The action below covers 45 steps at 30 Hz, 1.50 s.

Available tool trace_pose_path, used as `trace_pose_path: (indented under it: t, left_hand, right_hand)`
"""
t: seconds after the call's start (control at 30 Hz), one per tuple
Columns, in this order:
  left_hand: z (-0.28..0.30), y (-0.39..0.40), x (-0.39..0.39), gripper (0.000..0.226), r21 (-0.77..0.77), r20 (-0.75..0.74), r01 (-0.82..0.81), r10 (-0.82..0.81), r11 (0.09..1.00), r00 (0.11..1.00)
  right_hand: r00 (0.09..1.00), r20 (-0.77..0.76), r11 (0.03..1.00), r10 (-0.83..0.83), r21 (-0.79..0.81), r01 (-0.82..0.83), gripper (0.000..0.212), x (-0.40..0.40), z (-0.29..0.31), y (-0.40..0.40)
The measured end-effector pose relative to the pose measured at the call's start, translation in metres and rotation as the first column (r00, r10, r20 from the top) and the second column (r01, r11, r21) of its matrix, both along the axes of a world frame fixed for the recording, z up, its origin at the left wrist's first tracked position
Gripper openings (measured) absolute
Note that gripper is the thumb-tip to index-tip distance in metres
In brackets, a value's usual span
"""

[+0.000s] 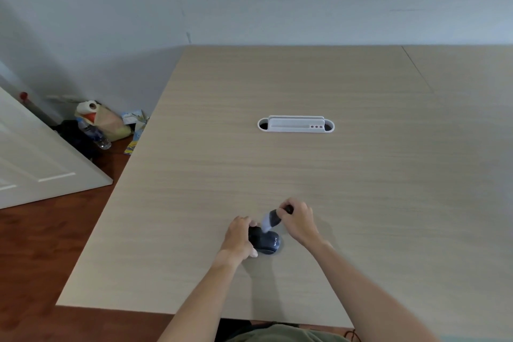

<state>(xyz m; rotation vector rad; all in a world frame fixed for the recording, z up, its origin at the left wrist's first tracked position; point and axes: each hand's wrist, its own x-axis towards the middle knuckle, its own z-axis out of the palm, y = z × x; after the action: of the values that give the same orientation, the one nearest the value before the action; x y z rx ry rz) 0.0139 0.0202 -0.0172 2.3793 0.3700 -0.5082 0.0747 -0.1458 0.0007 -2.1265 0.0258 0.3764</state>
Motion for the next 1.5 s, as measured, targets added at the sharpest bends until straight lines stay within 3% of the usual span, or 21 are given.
trace_pose_path:
  t: [0.1,0.27,0.37,0.47,0.53,0.63,0.77,0.87,0.93,1.03,1.1,1.2,1.3,1.4,1.5]
  left_hand:
    - [0.002,0.001,0.001,0.066,-0.004,-0.014,-0.005,0.005,1.000,1.000]
    - [0.000,0.001,0.000,0.073,-0.018,-0.011,0.002,-0.002,1.000,1.000]
    - [0.000,0.002,-0.001,0.062,-0.029,-0.008,-0.026,0.026,0.999,1.000]
    - [-0.004,0.004,-0.001,0.084,-0.059,-0.008,-0.046,0.046,0.997,0.999]
    - [-0.003,0.004,-0.001,0.097,-0.060,-0.006,-0.038,0.038,0.997,0.999]
    - [-0.002,0.004,-0.001,0.098,-0.060,-0.003,-0.024,0.024,0.998,1.000]
    - [-0.004,0.005,-0.002,0.095,-0.069,-0.003,-0.030,0.030,0.997,1.000]
    - [-0.005,0.006,-0.003,0.095,-0.080,-0.001,-0.031,0.031,0.996,1.000]
    - [-0.006,0.006,-0.003,0.094,-0.087,-0.001,-0.037,0.037,0.996,0.999]
    - [-0.008,0.006,-0.003,0.093,-0.092,0.002,-0.040,0.041,0.995,0.999]
    - [-0.008,0.006,-0.003,0.092,-0.085,0.010,-0.039,0.040,0.996,0.999]
    - [-0.006,0.006,-0.003,0.094,-0.073,0.003,-0.041,0.041,0.997,0.999]
    - [-0.005,0.006,-0.004,0.101,-0.089,-0.003,-0.060,0.060,0.994,0.998]
    - [-0.003,0.005,-0.006,0.111,-0.098,-0.005,-0.085,0.085,0.992,0.996]
    - [0.002,0.003,-0.006,0.117,-0.131,-0.034,-0.116,0.112,0.985,0.993]
  right_hand:
    - [0.974,-0.129,0.981,0.187,-0.017,-0.191,0.007,-0.001,-0.002,0.008]
    - [0.998,-0.010,0.979,-0.055,-0.199,0.052,0.004,-0.003,-0.002,0.020]
    - [0.999,-0.025,0.997,0.029,-0.077,-0.031,0.006,-0.003,0.004,0.031]
    - [0.976,-0.145,0.985,0.160,-0.037,-0.167,0.007,-0.005,0.003,0.032]
    - [0.985,-0.143,0.987,0.095,-0.112,-0.111,0.006,-0.007,-0.002,0.029]
    - [0.998,-0.059,0.983,-0.037,-0.184,0.026,0.006,-0.007,-0.001,0.023]
    - [0.994,-0.104,0.998,-0.045,-0.052,0.040,0.008,-0.003,0.006,0.013]
    - [0.989,-0.149,0.984,0.017,-0.173,-0.043,0.015,-0.003,0.003,0.003]
    - [0.995,-0.097,0.961,-0.030,-0.278,0.001,0.015,-0.004,0.002,-0.004]
    - [0.999,-0.014,0.989,-0.040,-0.145,0.037,0.013,-0.004,0.006,-0.007]
    - [0.992,-0.086,0.995,0.089,-0.038,-0.092,0.015,-0.007,0.009,-0.004]
    - [0.970,-0.155,0.966,0.187,-0.151,-0.211,0.014,-0.013,0.002,-0.003]
    - [0.999,0.011,0.962,0.045,-0.270,-0.041,0.009,-0.019,-0.001,0.005]
    - [0.992,0.115,0.988,0.057,-0.152,-0.039,0.006,-0.022,0.006,0.032]
    - [0.986,0.030,0.986,0.163,-0.050,-0.162,0.005,-0.021,0.006,0.050]
